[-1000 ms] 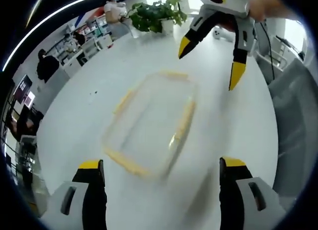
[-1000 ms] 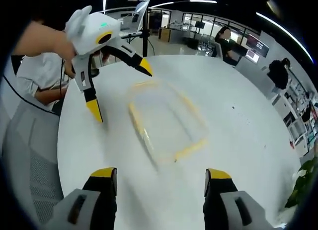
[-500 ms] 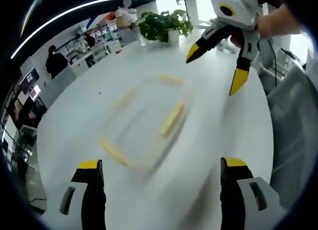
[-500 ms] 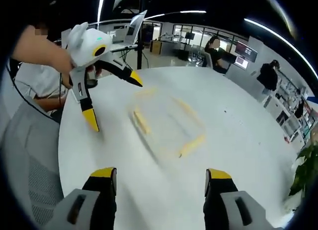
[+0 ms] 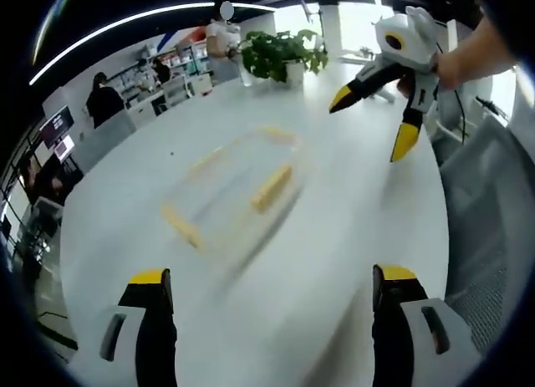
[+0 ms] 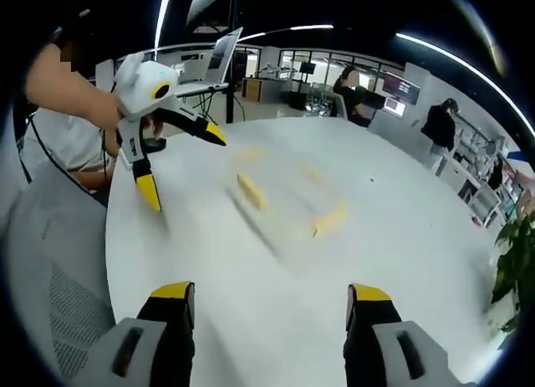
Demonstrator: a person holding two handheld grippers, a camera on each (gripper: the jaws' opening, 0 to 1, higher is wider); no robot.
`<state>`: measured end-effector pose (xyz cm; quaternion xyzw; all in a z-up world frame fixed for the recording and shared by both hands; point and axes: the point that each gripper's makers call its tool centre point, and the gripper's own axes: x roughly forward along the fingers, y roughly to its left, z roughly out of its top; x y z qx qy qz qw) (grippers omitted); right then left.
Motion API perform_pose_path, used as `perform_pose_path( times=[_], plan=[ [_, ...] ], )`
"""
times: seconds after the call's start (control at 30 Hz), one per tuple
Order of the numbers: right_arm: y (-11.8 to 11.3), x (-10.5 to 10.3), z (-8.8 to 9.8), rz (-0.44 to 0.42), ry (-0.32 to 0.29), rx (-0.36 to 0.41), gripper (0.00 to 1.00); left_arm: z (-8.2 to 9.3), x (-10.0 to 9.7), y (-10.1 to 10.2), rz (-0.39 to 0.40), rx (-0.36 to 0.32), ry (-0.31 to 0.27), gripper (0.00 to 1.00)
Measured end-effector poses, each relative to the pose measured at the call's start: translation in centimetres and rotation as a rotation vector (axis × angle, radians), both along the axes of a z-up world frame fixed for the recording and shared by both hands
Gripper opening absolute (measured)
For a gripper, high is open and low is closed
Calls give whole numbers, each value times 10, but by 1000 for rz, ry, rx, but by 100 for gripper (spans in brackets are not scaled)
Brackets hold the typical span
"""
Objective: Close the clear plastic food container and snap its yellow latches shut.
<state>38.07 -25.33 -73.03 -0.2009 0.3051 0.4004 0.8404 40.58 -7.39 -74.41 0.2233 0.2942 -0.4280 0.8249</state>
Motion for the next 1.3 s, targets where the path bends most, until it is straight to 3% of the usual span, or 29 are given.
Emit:
perform_pose_path(
  times=[0.23, 0.43, 0.7, 1.3],
  plan=[
    [-5, -11, 1, -38, -26, 27, 72, -4, -18, 1, 31, -45, -2, 97],
    [-9, -22, 0, -56, -42, 50, 75, 9, -28, -4, 57, -142, -17, 97],
    [-18, -32, 4, -76, -72, 76, 78, 8, -44, 8, 76, -146, -25, 97],
    [-41, -65, 0, -163, -72, 96, 78, 9, -82, 23, 149, -187, -12, 96]
  ],
)
